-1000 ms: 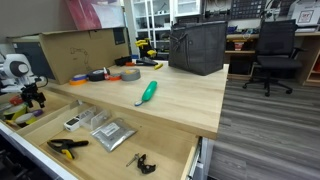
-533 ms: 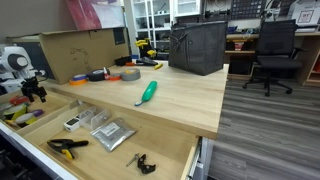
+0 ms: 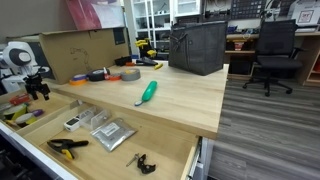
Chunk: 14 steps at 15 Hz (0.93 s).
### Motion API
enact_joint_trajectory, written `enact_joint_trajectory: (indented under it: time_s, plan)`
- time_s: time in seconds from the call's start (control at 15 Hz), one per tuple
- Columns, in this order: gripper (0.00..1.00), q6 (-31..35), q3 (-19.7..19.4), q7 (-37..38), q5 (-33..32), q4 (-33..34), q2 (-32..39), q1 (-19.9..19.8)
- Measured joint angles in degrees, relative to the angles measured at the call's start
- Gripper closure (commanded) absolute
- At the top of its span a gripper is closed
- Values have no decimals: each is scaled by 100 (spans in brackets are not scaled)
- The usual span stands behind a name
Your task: Put the purple masking tape in the open drawer.
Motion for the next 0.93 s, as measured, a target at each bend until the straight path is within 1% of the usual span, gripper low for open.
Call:
enact_joint_trajectory:
  time_s: [0.33,0.93]
  plan:
    - [0,-411,114,-235,32,-287,-495,-362]
    - [0,-1403,235,-692,168,-728,-1920,-976]
